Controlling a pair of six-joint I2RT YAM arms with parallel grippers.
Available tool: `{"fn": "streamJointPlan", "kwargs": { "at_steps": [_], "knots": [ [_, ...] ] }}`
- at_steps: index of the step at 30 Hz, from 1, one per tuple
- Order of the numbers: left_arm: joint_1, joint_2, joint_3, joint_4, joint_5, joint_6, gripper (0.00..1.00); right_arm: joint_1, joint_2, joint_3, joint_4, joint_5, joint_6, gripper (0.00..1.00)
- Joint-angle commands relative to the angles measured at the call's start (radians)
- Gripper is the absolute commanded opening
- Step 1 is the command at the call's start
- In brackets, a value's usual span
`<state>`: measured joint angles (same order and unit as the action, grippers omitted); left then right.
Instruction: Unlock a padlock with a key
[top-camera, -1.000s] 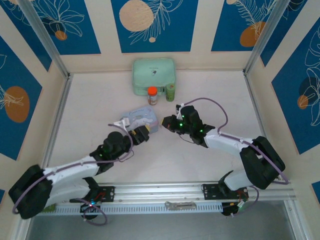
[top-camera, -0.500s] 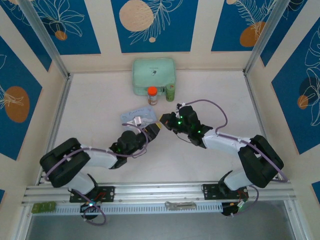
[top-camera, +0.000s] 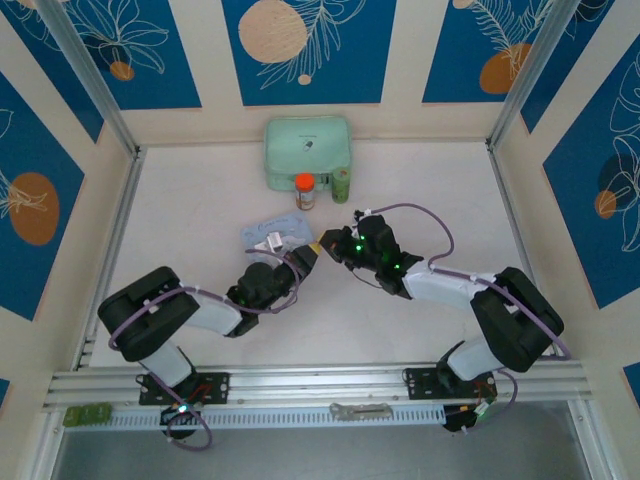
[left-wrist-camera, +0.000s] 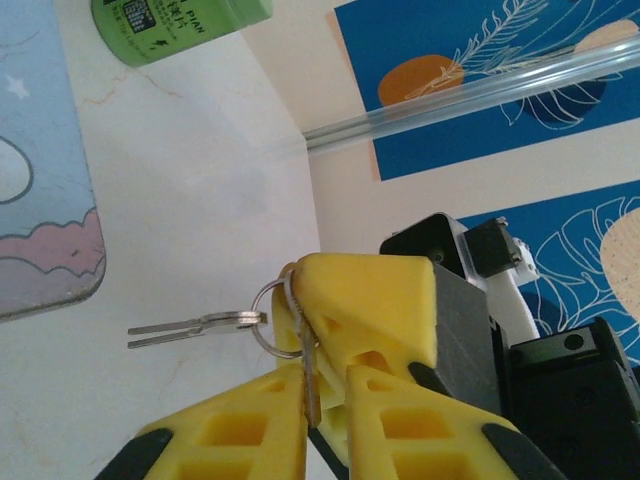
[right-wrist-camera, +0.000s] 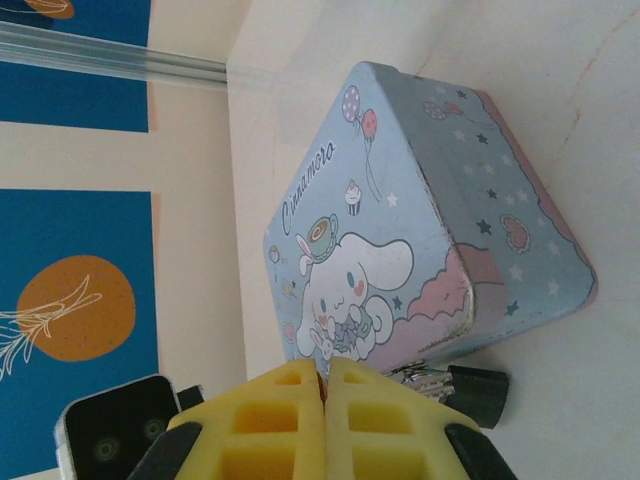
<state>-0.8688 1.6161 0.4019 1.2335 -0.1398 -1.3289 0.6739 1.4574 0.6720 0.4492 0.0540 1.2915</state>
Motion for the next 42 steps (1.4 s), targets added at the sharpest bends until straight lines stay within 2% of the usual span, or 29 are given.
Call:
{"fn": "streamJointPlan", "kwargs": {
  "at_steps": [1,3,6,7,8,10,11,14,15,19,21,24,26,30,35,38,42],
  "knots": [
    [-0.010,0.016,0.039,0.063,0.013,-0.004,0.07,0.010,0.021,-0.012,0.012,0.017,0.008,0.00],
    [-0.008,0.025,0.040,0.074,0.018,-0.010,0.00,0.010,0.021,-0.014,0.015,0.015,0.009,0.00],
    [-0.003,0.032,0.033,0.091,0.027,-0.010,0.00,0.008,0.010,-0.017,0.011,0.009,-0.009,0.00],
    [0.003,0.029,0.026,0.097,0.038,-0.003,0.00,0.002,-0.001,-0.021,0.008,0.001,-0.029,0.03],
    [0.015,0.024,0.018,0.101,0.053,0.002,0.00,-0.006,-0.014,-0.025,0.008,-0.010,-0.058,0.12],
    [0.060,-0.005,0.006,0.070,0.133,0.014,0.00,-0.040,-0.061,-0.029,-0.045,-0.052,-0.152,0.40],
    [0.082,-0.023,0.005,0.041,0.178,0.022,0.00,-0.061,-0.084,-0.032,-0.075,-0.078,-0.202,0.49],
    [0.143,-0.104,0.012,-0.105,0.312,0.075,0.00,-0.151,-0.157,-0.053,-0.142,-0.209,-0.342,0.68],
    [0.164,-0.134,0.022,-0.169,0.361,0.098,0.00,-0.191,-0.178,-0.059,-0.167,-0.263,-0.377,0.70],
    [0.238,-0.223,0.081,-0.358,0.554,0.196,0.00,-0.358,-0.208,-0.052,-0.217,-0.550,-0.500,0.70],
    [0.268,-0.244,0.139,-0.470,0.666,0.259,0.00,-0.419,-0.190,-0.032,-0.210,-0.716,-0.538,0.67],
    [0.287,-0.261,0.225,-0.605,0.832,0.360,0.00,-0.454,-0.156,0.005,-0.177,-0.913,-0.573,0.63],
    [0.290,-0.264,0.279,-0.681,0.915,0.417,0.00,-0.450,-0.134,0.039,-0.187,-0.994,-0.602,0.59],
    [0.291,-0.281,0.361,-0.841,1.029,0.540,0.00,-0.436,-0.135,0.086,-0.223,-1.023,-0.648,0.52],
    [0.291,-0.306,0.446,-1.088,1.066,0.707,0.00,-0.414,-0.161,0.094,-0.213,-1.014,-0.653,0.51],
    [0.291,-0.309,0.470,-1.132,1.083,0.738,0.00,-0.381,-0.158,0.096,-0.215,-1.014,-0.654,0.50],
    [0.291,-0.298,0.484,-1.135,1.100,0.742,0.00,-0.338,-0.149,0.073,-0.149,-1.028,-0.611,0.43]
  ]
}}
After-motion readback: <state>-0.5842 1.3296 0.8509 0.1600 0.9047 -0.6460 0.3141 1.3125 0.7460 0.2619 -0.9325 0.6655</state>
